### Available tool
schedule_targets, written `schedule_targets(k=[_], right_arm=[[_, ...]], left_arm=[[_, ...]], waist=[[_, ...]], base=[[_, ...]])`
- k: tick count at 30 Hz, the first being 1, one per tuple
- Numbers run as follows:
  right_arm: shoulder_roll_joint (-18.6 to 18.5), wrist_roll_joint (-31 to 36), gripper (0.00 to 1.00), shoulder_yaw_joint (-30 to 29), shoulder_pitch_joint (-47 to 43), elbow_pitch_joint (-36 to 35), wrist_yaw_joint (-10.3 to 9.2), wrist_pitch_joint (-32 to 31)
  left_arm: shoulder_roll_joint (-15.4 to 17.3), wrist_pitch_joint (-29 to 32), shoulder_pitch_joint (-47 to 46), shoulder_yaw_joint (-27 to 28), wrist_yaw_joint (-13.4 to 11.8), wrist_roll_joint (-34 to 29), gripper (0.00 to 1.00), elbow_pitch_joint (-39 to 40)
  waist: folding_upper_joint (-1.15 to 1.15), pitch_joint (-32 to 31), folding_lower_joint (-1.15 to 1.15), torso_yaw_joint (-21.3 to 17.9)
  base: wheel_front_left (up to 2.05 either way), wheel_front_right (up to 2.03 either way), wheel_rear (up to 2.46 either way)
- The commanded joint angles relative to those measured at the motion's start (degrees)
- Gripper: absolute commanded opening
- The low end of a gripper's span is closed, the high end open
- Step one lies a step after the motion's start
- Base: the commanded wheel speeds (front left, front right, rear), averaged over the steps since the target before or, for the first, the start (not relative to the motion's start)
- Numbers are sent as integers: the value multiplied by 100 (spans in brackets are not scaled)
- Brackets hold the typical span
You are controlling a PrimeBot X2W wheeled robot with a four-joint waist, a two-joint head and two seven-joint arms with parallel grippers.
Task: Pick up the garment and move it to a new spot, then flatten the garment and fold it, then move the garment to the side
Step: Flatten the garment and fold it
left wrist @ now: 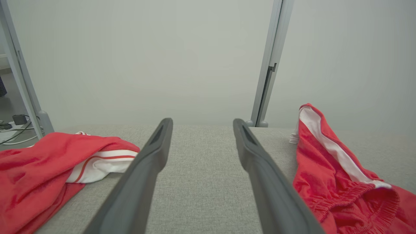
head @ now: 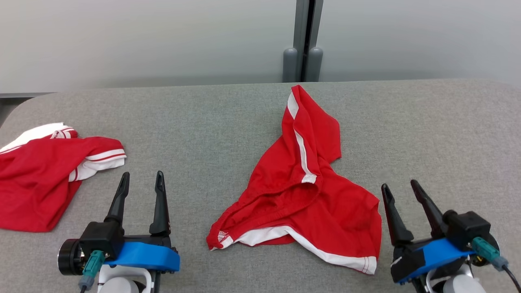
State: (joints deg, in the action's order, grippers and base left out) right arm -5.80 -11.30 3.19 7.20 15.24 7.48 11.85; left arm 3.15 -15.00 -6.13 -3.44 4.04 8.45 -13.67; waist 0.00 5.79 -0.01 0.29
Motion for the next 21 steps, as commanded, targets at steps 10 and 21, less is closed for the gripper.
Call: schedule_targets(k=[10,21], right_arm=[[52,137,100,203,-793,-662,3,-552],[93,8,100,513,-1249,-223,3,-847]], left_arm=[[-8,-27,-48,20,47,-44,100,10],[-16,-27,-125,7,77,-61,100,-28]], waist=[[0,24,1,5],[0,89,1,101]], base=[[0,0,0],[0,0,0]])
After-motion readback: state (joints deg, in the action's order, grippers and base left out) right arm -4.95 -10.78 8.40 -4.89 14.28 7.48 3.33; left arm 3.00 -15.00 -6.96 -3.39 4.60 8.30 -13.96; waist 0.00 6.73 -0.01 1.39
